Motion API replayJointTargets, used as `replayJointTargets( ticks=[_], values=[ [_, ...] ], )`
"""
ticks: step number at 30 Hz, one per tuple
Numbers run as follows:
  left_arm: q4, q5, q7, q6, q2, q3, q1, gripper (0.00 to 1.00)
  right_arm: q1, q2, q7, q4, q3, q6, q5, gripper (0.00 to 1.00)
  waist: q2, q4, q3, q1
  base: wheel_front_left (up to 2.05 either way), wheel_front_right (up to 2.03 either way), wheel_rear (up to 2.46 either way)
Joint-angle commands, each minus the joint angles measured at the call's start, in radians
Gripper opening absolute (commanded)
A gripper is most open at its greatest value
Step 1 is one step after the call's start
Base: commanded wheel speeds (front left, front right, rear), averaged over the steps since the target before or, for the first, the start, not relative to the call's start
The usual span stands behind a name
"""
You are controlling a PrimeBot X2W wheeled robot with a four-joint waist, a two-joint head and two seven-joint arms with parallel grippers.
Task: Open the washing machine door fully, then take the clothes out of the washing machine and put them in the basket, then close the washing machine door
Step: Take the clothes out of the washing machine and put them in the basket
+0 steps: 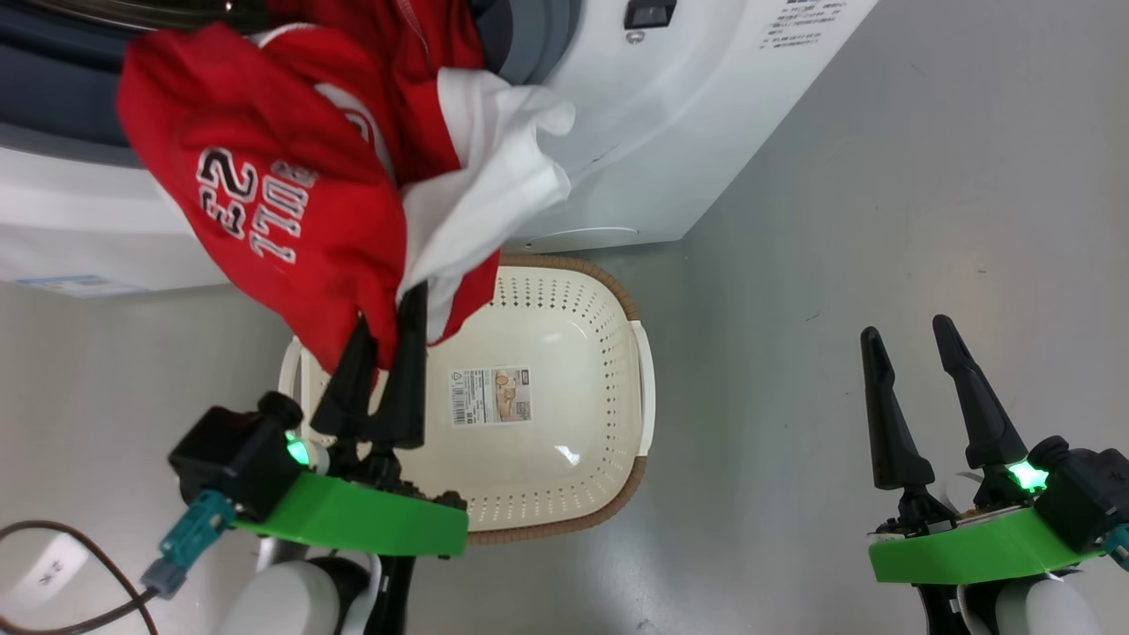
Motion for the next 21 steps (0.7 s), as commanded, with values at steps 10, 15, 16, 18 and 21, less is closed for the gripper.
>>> replayJointTargets(
  ticks=[10, 15, 16, 18, 21],
  values=[
    [0.104, -0.047, -0.011, -0.031, -0.014, 0.012, 0.020, 0.00, 0.016, -0.006, -0.012, -0.026, 0.023, 0.002, 0.002, 1.00, 0.0000, 0.003, 0.003, 0.0000, 0.00, 0.00, 0.00],
    [0.247, -0.076, -0.025, -0.075, -0.034, -0.001, -0.004, 0.00, 0.010, -0.006, -0.012, -0.027, 0.026, 0.002, 0.000, 1.00, 0.0000, -0.001, 0.007, 0.0000, 0.00, 0.00, 0.00],
    [0.274, -0.086, -0.027, -0.085, -0.042, -0.003, -0.009, 0.00, 0.009, -0.006, -0.012, -0.028, 0.025, 0.002, 0.000, 1.00, 0.0000, -0.002, 0.007, 0.0000, 0.00, 0.00, 0.00],
    [0.334, -0.085, -0.032, -0.099, -0.046, -0.011, -0.025, 0.00, 0.009, -0.006, -0.012, -0.028, 0.025, 0.002, -0.001, 1.00, 0.0000, -0.004, 0.007, 0.0000, 0.00, 0.00, 0.00],
    [0.418, -0.090, -0.049, -0.122, -0.058, -0.015, -0.053, 0.00, 0.007, -0.006, -0.012, -0.028, 0.025, 0.002, -0.003, 1.00, 0.0000, -0.007, 0.007, 0.0000, 0.00, 0.00, 0.00]
  ],
)
